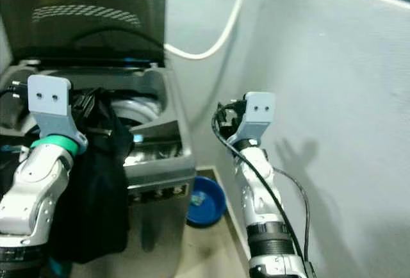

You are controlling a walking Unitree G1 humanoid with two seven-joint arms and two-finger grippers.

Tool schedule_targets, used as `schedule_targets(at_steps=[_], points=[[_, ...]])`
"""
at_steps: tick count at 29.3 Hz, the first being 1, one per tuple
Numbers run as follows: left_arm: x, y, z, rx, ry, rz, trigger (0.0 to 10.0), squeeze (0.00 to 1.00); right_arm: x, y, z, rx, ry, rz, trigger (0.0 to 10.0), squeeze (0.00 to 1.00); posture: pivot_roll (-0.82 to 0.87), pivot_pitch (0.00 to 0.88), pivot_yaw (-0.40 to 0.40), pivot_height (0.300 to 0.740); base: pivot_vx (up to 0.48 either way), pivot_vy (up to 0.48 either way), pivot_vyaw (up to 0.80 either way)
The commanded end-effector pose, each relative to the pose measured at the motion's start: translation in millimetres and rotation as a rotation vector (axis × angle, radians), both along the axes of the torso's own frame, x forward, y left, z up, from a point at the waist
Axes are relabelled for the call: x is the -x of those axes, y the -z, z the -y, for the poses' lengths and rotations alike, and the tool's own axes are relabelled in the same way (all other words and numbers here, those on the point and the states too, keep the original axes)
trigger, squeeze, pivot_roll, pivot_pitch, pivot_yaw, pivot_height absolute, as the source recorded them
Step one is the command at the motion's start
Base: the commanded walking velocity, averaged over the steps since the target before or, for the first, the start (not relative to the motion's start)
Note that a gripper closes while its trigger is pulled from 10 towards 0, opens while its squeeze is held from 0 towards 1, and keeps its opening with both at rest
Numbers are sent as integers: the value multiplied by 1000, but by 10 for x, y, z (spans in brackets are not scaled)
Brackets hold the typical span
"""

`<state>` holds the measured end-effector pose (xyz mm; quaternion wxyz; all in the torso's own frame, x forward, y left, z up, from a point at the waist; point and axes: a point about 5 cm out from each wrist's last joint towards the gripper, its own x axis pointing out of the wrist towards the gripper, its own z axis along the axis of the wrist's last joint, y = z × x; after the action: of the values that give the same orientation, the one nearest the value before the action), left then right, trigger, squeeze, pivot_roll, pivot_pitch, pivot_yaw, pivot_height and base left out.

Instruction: Clothes washing

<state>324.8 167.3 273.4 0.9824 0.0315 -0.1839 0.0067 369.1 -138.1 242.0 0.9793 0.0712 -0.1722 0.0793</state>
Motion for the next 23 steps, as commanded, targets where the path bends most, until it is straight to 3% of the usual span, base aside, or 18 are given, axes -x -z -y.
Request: schedule_targets(at_steps=[1,4,11,23], points=[[9,-27,44,1,15,7,10000,0,-3,1,21,-15,1,-10,10000,0,26,62,-6,740,0,0,-800],[9,-29,15,6,-5,-2,10000,0,1,-38,-5,-45,-29,4,10000,0,26,62,-6,740,0,0,-800],[21,-123,-77,-1,-68,51,10000,0,17,-76,-86,-9,-82,21,10000,0,29,56,-9,740,0,0,0],[66,-154,-101,11,-91,70,10000,0,55,-74,-190,42,-140,40,10000,0,33,42,-13,740,385,0,0]])
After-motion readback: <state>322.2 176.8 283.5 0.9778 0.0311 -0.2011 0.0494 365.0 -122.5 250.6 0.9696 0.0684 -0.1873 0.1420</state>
